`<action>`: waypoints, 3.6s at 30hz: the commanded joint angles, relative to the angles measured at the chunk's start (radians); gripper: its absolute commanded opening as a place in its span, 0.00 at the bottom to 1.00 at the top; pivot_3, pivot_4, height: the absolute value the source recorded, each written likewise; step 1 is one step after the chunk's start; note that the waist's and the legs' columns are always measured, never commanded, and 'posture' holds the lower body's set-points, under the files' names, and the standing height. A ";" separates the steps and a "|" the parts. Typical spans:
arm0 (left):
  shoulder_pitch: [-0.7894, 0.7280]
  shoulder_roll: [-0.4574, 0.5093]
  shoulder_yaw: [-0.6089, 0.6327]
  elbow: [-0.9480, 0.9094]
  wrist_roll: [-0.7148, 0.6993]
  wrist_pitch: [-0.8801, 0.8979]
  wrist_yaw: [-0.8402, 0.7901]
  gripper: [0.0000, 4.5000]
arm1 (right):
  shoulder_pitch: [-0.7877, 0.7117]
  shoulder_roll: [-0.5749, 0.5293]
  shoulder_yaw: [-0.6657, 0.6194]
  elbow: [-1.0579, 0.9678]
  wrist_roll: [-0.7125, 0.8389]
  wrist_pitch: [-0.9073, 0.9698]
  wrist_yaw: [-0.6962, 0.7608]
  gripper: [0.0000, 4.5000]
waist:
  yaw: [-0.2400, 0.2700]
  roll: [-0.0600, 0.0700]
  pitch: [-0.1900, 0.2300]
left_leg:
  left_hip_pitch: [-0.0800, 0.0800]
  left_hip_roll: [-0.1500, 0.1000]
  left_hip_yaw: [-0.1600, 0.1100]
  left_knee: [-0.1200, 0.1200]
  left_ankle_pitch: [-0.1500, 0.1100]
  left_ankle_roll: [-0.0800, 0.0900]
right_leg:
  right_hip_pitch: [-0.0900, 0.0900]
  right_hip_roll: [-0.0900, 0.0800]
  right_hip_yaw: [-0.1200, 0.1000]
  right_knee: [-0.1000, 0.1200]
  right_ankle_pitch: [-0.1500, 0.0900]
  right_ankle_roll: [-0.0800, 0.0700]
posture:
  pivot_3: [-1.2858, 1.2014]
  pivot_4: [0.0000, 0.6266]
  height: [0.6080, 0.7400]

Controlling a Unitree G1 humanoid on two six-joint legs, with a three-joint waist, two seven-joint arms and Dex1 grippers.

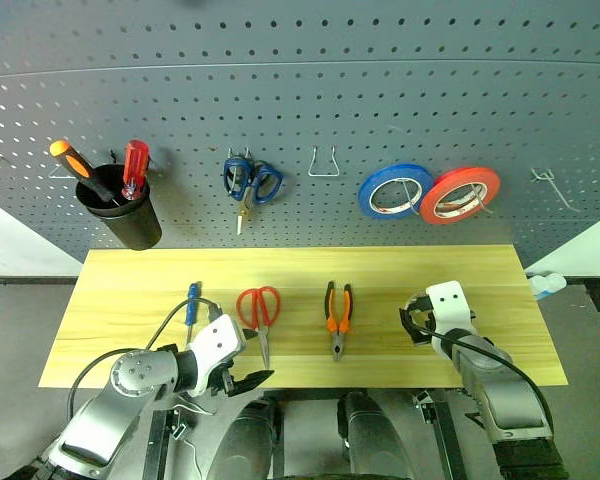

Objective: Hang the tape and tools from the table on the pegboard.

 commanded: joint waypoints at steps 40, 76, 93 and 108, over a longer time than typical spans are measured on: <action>0.047 0.020 0.028 -0.162 -0.074 0.101 0.061 0.87 | -0.045 -0.070 0.041 0.157 -0.006 0.004 0.194 0.83 | 0.004 -0.011 0.040 | -0.002 0.000 0.000 -0.001 0.000 0.000 | -0.001 0.000 0.000 -0.002 0.000 0.000 | 0.54 0.54 0.87; -0.087 -0.032 -0.002 -0.066 -0.081 0.068 0.093 0.87 | 0.085 -0.098 -0.002 -0.098 0.012 0.068 0.205 0.01 | 0.008 -0.008 0.049 | -0.017 0.000 -0.010 -0.001 0.003 -0.005 | -0.006 -0.001 -0.009 -0.015 0.005 0.001 | 0.53 0.43 0.87; -0.223 -0.096 -0.046 0.095 -0.048 -0.039 0.070 0.87 | 0.253 -0.071 -0.130 -0.300 0.057 0.018 0.168 0.01 | 0.006 -0.003 0.017 | -0.017 0.000 -0.009 0.001 0.006 -0.010 | -0.008 0.001 -0.009 -0.011 0.006 0.002 | 0.51 0.29 0.87; -0.224 -0.127 -0.016 0.091 -0.093 -0.107 0.032 0.87 | 0.238 -0.076 -0.143 -0.294 0.070 -0.018 0.157 0.01 | 0.004 0.003 -0.029 | -0.014 0.000 -0.008 0.004 0.007 -0.011 | -0.007 0.001 -0.008 -0.004 0.007 0.002 | 0.51 0.25 0.87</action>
